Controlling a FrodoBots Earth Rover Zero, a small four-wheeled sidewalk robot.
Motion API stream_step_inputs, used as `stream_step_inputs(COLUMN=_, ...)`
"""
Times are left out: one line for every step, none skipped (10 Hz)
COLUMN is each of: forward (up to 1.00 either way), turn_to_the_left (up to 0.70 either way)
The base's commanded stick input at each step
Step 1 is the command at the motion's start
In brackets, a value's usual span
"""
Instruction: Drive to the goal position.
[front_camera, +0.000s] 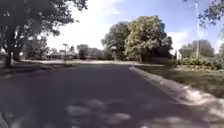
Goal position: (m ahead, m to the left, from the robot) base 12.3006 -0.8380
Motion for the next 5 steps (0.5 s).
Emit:
stream_step_inputs(forward=1.0, turn_to_the_left=0.02)
stream_step_inputs(forward=1.0, turn_to_the_left=0.0)
stream_step_inputs(forward=1.0, turn_to_the_left=0.0)
stream_step_inputs(forward=1.0, turn_to_the_left=0.02)
stream_step_inputs(forward=1.0, turn_to_the_left=0.02)
